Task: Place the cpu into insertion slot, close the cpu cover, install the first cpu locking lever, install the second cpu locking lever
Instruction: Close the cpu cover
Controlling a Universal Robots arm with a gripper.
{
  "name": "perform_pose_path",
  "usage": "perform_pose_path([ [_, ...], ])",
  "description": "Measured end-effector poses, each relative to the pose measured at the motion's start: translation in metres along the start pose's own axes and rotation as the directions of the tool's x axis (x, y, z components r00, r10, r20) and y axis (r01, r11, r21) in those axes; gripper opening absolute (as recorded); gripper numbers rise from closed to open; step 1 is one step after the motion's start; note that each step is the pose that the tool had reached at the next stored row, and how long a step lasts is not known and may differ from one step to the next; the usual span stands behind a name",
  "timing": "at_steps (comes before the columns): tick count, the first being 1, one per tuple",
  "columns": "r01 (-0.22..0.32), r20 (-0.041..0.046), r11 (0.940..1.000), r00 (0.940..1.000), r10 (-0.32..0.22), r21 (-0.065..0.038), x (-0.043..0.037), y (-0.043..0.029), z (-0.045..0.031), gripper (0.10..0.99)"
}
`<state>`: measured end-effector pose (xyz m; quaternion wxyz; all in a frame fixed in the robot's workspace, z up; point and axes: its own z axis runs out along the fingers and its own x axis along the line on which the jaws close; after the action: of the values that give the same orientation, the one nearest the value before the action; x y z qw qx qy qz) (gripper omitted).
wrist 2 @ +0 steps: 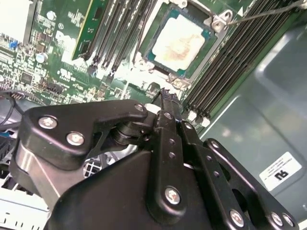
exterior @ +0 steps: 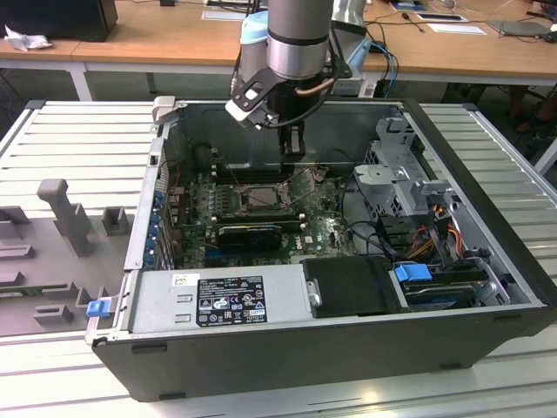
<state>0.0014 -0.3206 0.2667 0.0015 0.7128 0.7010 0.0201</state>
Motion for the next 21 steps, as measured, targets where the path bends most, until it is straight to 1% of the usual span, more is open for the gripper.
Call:
perform_pose_path([
  [4, 0.0, 0.0002, 1.0, 1.0, 0.0, 0.001, 0.0001, 0.0058, 0.0001, 0.106],
  [7, 0.0, 0.0001, 1.0, 1.0, 0.0, 0.002, 0.0002, 0.0088, 0.0003, 0.106],
  [11, 0.0, -0.0004, 1.0, 1.0, 0.0, 0.004, 0.0004, 0.0247, 0.0008, 0.106],
  [14, 0.0, -0.0006, 1.0, 1.0, 0.0, 0.005, 0.0005, 0.0326, 0.001, 0.106],
  [15, 0.0, -0.0006, 1.0, 1.0, 0.0, 0.006, 0.0006, 0.0391, 0.0013, 0.106],
  [16, 0.0, -0.0008, 1.0, 1.0, 0.0, 0.006, 0.0008, 0.0473, 0.0019, 0.106],
  [17, 0.0, -0.0007, 1.0, 1.0, 0.0, 0.006, 0.0009, 0.0517, 0.0023, 0.106],
  [21, 0.0, -0.0007, 1.0, 1.0, 0.0, 0.006, 0.001, 0.0622, 0.0031, 0.106],
])
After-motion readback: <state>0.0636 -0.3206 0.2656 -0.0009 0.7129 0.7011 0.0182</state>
